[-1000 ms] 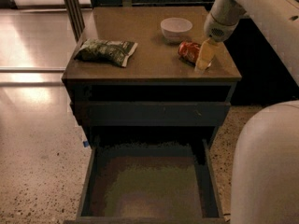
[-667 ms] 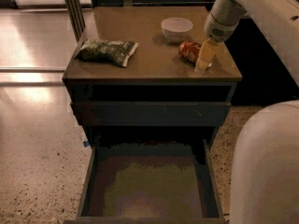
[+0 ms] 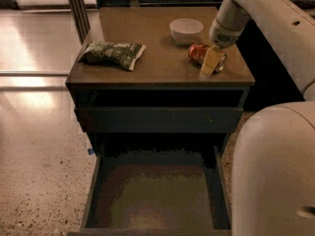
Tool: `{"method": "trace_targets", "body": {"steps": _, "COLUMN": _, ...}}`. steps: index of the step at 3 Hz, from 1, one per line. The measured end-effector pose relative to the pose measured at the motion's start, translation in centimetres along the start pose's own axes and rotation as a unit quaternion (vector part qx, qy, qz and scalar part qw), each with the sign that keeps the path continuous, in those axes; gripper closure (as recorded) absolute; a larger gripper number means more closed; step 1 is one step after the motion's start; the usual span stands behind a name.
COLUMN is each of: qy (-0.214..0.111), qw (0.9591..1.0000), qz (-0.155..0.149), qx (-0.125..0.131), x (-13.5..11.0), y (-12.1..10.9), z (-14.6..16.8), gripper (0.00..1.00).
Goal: Place coke can into middle drawer
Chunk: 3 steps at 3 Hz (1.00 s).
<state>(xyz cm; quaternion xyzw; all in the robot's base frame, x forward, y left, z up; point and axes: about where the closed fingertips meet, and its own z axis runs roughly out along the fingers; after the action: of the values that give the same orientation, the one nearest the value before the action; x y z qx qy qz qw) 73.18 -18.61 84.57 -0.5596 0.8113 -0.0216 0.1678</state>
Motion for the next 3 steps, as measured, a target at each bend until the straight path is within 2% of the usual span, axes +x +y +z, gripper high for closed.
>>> {"method": "trace_targets", "body": {"steps": 3, "qy": 0.000, "qw": 1.0000, "qz": 0.000, "qx": 0.000, "x": 0.00, "y": 0.00, "z": 0.01, "gripper": 0.88}}
